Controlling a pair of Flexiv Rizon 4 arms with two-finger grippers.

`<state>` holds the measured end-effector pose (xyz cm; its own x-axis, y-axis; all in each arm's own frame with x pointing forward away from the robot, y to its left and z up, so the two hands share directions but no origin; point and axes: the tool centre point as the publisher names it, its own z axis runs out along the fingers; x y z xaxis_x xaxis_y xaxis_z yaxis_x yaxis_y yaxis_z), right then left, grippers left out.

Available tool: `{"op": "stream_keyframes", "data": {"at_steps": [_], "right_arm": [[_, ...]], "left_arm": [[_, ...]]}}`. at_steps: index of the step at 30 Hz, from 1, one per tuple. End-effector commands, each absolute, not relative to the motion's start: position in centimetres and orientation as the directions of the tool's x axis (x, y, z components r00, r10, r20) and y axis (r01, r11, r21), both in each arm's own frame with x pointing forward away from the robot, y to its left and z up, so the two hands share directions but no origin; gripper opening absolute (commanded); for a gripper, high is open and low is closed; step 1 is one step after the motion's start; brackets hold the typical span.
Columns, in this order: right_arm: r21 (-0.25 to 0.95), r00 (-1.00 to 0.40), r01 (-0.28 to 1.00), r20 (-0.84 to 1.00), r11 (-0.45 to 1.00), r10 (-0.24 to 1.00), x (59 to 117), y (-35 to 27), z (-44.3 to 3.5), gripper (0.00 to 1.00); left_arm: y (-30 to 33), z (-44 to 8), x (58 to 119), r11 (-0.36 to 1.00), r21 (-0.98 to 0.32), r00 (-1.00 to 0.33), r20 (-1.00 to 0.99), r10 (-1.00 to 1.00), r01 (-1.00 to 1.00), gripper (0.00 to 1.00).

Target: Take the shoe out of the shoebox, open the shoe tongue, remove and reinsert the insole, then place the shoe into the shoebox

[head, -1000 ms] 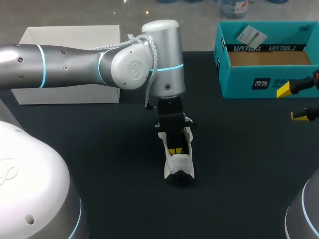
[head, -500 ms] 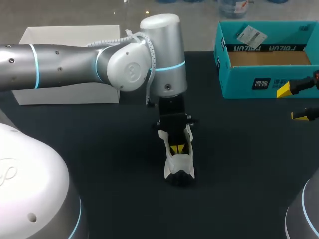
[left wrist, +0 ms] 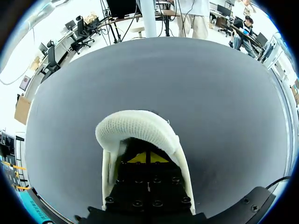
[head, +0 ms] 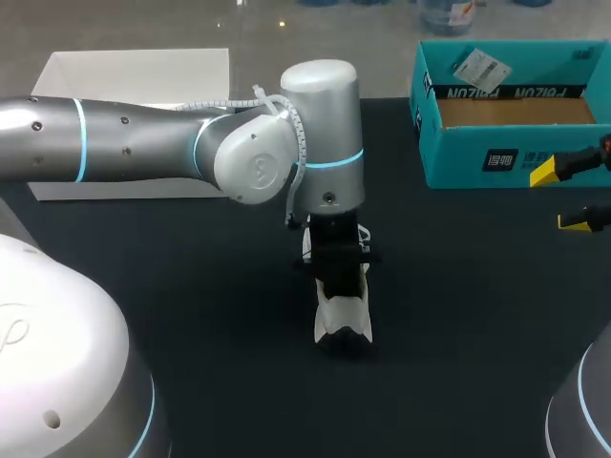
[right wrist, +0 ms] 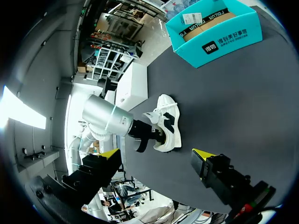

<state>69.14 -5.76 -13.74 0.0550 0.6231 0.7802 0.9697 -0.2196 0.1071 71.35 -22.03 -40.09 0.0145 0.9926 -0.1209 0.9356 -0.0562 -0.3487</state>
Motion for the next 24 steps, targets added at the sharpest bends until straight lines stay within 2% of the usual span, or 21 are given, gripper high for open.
{"op": "stream_keyframes", "data": {"at_steps": [1, 7, 13, 18, 24], "right_arm": [[0.105, 0.057, 0.970, 0.779, -0.220, 0.624, 69.2, -5.7, -13.8, 1.00], [0.105, 0.057, 0.970, 0.779, -0.220, 0.624, 69.2, -5.7, -13.8, 1.00], [0.105, 0.057, 0.970, 0.779, -0.220, 0.624, 69.2, -5.7, -13.8, 1.00], [0.105, 0.057, 0.970, 0.779, -0.220, 0.624, 69.2, -5.7, -13.8, 1.00], [0.105, 0.057, 0.970, 0.779, -0.220, 0.624, 69.2, -5.7, -13.8, 1.00]], "left_arm": [[-22.7, -41.6, 71.6, -0.054, -0.353, 0.013, -0.117, 0.993, 0.934, 0.00], [-22.4, -42.2, 71.5, -0.051, -0.328, 0.016, -0.107, 0.994, 0.943, 0.00], [-21.6, -39.4, 71.5, -0.052, -0.304, 0.015, -0.121, 0.993, 0.951, 0.00], [-21.8, -37.6, 72.1, -0.064, -0.236, 0.024, -0.171, 0.985, 0.970, 0.00], [-22.8, -38.8, 73.5, -0.027, -0.184, -0.004, -0.166, 0.986, 0.983, 0.00]]}}
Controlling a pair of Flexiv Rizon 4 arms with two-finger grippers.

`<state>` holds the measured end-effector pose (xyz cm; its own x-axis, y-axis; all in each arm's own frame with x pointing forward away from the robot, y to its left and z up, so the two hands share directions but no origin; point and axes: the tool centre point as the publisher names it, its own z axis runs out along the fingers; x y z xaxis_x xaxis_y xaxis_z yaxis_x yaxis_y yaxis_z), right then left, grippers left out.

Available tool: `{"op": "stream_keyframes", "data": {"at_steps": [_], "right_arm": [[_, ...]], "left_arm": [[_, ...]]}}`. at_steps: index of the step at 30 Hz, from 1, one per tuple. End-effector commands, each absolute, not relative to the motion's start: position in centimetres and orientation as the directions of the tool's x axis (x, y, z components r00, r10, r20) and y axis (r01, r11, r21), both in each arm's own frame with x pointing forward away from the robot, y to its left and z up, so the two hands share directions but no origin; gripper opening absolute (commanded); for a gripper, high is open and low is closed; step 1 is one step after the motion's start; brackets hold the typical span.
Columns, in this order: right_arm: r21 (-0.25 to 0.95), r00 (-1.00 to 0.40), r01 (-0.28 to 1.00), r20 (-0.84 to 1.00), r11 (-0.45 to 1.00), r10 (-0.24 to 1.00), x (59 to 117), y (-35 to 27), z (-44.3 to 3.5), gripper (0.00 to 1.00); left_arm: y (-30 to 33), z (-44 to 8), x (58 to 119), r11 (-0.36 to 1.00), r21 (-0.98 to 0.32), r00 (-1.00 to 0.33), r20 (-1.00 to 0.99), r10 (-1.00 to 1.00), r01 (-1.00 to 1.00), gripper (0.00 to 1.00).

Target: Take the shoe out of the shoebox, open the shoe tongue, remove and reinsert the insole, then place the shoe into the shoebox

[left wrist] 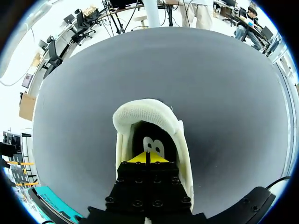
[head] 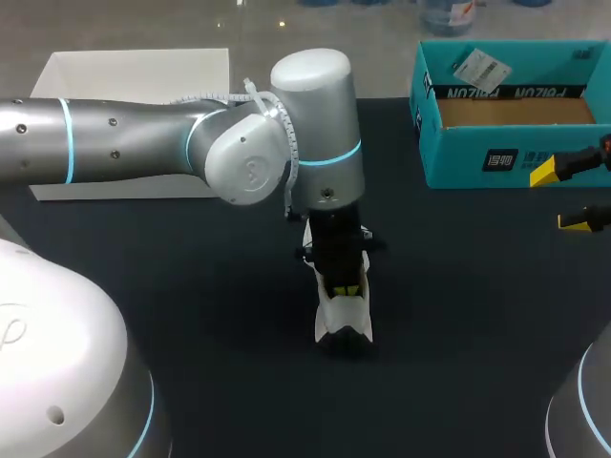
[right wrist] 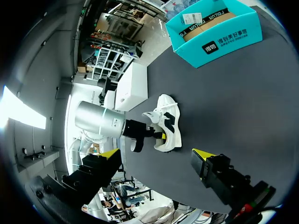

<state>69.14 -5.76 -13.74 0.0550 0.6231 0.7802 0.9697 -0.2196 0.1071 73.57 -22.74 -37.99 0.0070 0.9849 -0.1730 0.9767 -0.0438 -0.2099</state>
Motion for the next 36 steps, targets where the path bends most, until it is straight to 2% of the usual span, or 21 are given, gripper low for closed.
{"op": "stream_keyframes", "data": {"at_steps": [1, 10, 18, 26, 36], "right_arm": [[0.105, 0.057, 0.970, 0.779, -0.220, 0.624, 69.2, -5.7, -13.8, 1.00], [0.105, 0.057, 0.970, 0.779, -0.220, 0.624, 69.2, -5.7, -13.8, 1.00], [0.105, 0.057, 0.970, 0.779, -0.220, 0.624, 69.2, -5.7, -13.8, 1.00], [0.105, 0.057, 0.970, 0.779, -0.220, 0.624, 69.2, -5.7, -13.8, 1.00], [0.105, 0.057, 0.970, 0.779, -0.220, 0.624, 69.2, -5.7, -13.8, 1.00]], "left_arm": [[-22.8, -39.3, 73.8, -0.024, -0.157, 0.000, -0.151, 0.988, 0.987, 0.00], [-22.9, -41.3, 74.3, 0.002, -0.174, -0.018, -0.091, 0.996, 0.985, 0.00], [-21.9, -38.3, 74.2, -0.010, -0.162, -0.008, -0.108, 0.994, 0.987, 0.00], [-21.4, -38.4, 71.6, -0.062, -0.332, 0.040, -0.072, 0.997, 0.941, 0.00], [-22.1, -41.2, 70.2, -0.096, -0.404, 0.067, -0.084, 0.994, 0.910, 0.00]]}}
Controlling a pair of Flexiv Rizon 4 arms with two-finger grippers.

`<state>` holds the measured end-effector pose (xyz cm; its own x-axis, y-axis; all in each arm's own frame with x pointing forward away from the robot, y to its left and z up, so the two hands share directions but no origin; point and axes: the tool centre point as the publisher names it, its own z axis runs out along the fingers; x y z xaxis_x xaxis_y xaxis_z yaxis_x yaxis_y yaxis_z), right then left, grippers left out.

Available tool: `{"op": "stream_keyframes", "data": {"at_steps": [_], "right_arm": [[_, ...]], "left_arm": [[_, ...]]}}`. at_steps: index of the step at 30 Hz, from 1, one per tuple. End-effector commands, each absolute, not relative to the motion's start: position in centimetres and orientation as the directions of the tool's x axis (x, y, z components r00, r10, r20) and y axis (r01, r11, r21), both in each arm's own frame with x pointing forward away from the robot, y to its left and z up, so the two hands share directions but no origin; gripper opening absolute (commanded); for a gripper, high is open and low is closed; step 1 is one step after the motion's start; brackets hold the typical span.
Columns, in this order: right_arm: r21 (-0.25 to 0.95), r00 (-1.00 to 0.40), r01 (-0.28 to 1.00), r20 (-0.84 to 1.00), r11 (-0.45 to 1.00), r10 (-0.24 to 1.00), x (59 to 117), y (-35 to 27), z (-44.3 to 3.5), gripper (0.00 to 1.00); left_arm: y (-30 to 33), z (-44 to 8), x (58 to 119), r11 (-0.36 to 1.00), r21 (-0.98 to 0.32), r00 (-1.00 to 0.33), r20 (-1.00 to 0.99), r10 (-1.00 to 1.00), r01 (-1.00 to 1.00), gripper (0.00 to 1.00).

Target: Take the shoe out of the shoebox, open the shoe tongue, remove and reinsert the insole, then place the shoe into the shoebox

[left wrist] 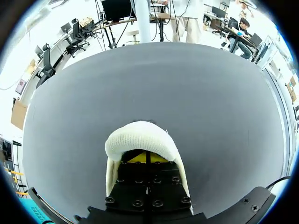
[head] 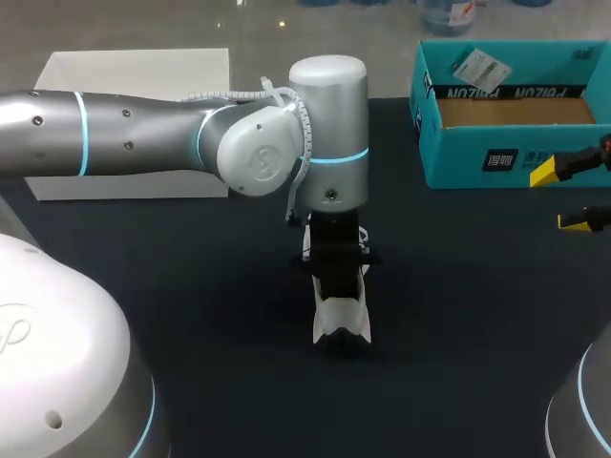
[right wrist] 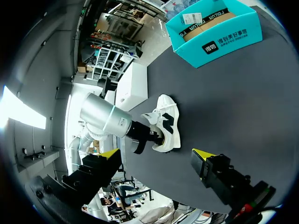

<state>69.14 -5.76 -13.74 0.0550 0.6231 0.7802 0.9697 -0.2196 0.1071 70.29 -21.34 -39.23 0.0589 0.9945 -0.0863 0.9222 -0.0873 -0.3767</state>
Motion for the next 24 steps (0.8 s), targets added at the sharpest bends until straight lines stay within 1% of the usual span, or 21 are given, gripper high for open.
{"op": "stream_keyframes", "data": {"at_steps": [1, 6, 8, 18, 24], "right_arm": [[0.105, 0.057, 0.970, 0.779, -0.220, 0.624, 69.2, -5.7, -13.8, 1.00], [0.105, 0.057, 0.970, 0.779, -0.220, 0.624, 69.2, -5.7, -13.8, 1.00], [0.105, 0.057, 0.970, 0.779, -0.220, 0.624, 69.2, -5.7, -13.8, 1.00], [0.105, 0.057, 0.970, 0.779, -0.220, 0.624, 69.2, -5.7, -13.8, 1.00], [0.105, 0.057, 0.970, 0.779, -0.220, 0.624, 69.2, -5.7, -13.8, 1.00]], "left_arm": [[-22.1, -41.5, 70.2, -0.094, -0.412, 0.067, -0.077, 0.995, 0.906, 0.00], [-22.1, -42.8, 70.2, -0.089, -0.422, 0.068, -0.065, 0.996, 0.902, 0.00], [-22.1, -42.7, 70.4, -0.080, -0.407, 0.061, -0.059, 0.996, 0.910, 0.00], [-22.0, -37.9, 71.8, -0.050, -0.235, 0.033, -0.077, 0.996, 0.971, 0.00], [-22.3, -36.0, 72.8, -0.041, -0.192, 0.024, -0.088, 0.996, 0.980, 0.00]]}}
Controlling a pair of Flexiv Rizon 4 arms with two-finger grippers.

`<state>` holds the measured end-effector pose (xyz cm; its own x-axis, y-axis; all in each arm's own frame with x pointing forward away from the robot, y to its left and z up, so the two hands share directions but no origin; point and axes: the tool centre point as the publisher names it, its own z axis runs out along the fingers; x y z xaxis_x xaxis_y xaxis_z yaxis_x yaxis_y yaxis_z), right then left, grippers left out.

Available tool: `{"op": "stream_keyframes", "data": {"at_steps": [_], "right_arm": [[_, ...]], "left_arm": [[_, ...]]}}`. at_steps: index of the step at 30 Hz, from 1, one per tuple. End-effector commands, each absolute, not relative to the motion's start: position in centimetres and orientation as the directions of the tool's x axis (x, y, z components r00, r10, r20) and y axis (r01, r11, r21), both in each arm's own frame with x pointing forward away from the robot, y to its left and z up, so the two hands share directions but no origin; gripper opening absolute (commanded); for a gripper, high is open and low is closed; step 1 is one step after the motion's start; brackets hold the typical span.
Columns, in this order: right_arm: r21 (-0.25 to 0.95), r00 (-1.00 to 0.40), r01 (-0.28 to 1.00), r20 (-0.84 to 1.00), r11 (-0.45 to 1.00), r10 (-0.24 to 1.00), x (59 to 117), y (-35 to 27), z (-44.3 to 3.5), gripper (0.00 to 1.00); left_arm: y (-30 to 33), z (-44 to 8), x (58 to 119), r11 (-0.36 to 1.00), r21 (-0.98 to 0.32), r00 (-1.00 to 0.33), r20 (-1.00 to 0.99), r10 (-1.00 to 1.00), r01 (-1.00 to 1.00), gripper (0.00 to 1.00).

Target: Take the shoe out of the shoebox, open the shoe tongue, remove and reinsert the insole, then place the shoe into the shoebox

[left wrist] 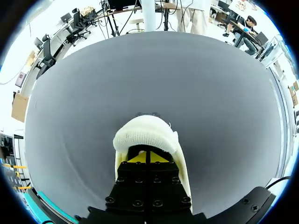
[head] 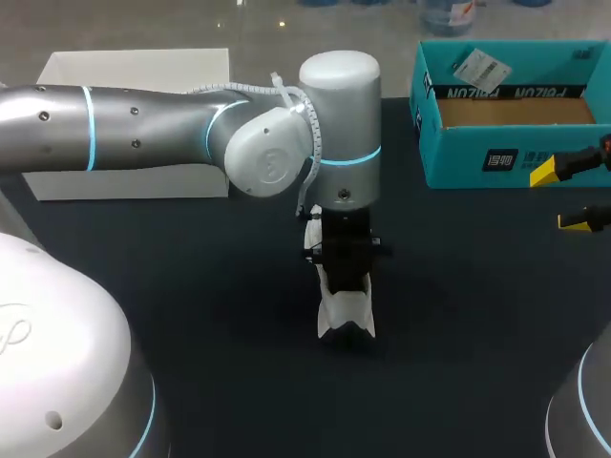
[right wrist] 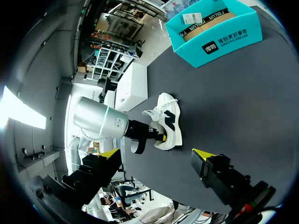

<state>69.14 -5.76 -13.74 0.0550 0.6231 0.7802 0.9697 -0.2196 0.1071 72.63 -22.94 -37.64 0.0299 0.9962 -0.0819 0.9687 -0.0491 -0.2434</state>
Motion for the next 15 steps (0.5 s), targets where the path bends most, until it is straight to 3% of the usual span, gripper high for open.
{"op": "stream_keyframes", "data": {"at_steps": [1, 15], "right_arm": [[0.105, 0.057, 0.970, 0.779, -0.220, 0.624, 69.2, -5.7, -13.8, 1.00], [0.105, 0.057, 0.970, 0.779, -0.220, 0.624, 69.2, -5.7, -13.8, 1.00]], "left_arm": [[-22.4, -35.9, 73.1, -0.036, -0.172, 0.020, -0.093, 0.995, 0.984, 0.00], [-23.3, -36.4, 77.5, 0.038, 0.047, -0.031, -0.133, 0.991, 0.998, 0.00]]}}
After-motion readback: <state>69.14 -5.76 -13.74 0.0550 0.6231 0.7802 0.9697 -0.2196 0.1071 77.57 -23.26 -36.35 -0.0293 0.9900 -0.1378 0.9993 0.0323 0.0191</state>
